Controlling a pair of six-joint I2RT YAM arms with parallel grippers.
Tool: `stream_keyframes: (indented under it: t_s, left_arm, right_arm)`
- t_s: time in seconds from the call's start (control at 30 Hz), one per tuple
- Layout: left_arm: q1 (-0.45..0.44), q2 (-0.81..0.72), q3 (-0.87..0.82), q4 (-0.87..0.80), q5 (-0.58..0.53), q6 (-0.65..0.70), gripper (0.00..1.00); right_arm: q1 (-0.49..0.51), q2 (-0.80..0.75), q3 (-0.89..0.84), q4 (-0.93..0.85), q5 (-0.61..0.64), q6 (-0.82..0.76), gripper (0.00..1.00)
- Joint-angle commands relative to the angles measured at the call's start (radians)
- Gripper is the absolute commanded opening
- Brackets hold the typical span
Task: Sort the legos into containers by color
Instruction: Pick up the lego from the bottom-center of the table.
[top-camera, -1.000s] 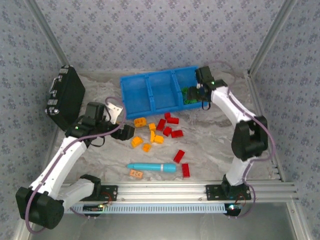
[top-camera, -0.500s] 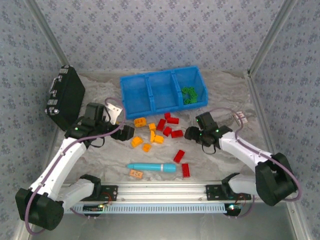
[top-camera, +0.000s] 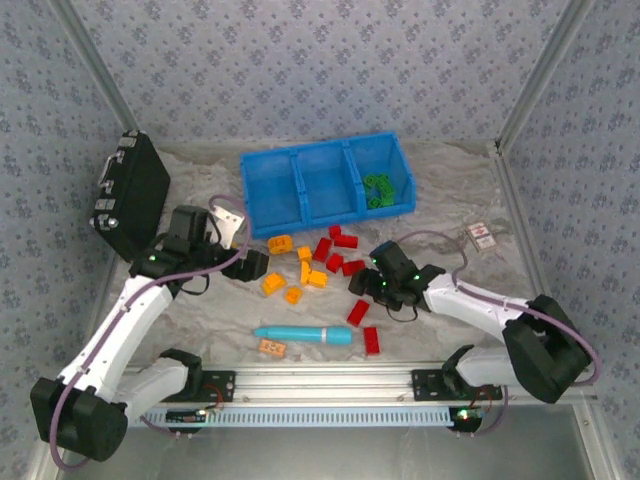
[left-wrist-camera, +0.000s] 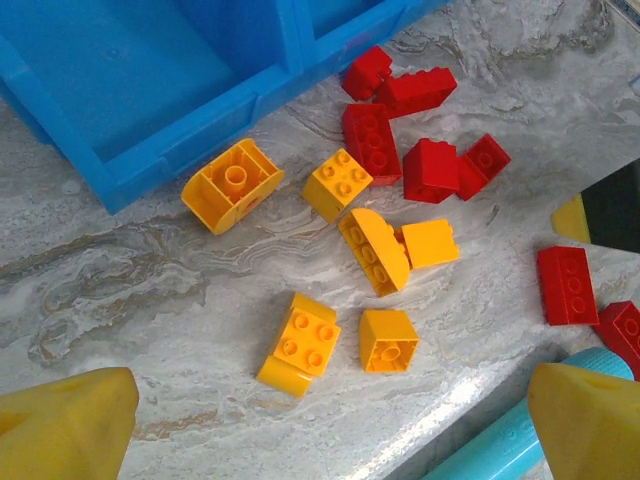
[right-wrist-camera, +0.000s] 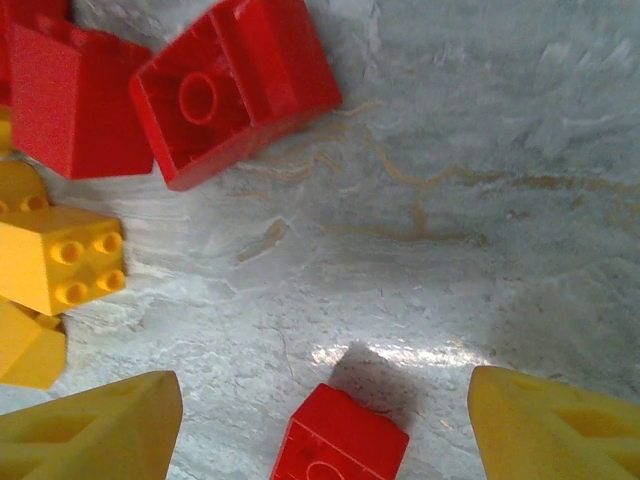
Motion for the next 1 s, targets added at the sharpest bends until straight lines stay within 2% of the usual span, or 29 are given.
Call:
stream_keyframes:
  t_s: [0.0, 0.23, 0.53, 0.83, 0.97]
  left_arm:
    - [0.008, -0.046, -0.005, 0.003, -0.014, 0.003, 1.0]
    - [0.008, -0.06, -0.007, 0.0, -0.011, 0.004, 1.0]
    - [0.008, -0.077, -0.013, 0.0, -0.001, 0.002, 1.0]
    - [0.008, -0.09, -0.016, -0.005, -0.009, 0.003, 1.0]
    - [0.008, -0.089, -0.016, -0.005, -0.011, 0.004, 1.0]
  right_arm:
    - [0.034, 0.015, 0.009, -0.049, 0.014, 0.032, 0.77]
    - [0.107, 0.03, 0.036, -0.153, 0.054, 0.069, 0.76]
    - [0.144, 0.127, 0.062, -0.094, 0.075, 0.094, 0.73]
    - [0.165, 0.209, 0.094, -0.094, 0.074, 0.084, 0.56]
    - [0.16, 0.208, 0.102, -0.108, 0.081, 0.066, 0.43]
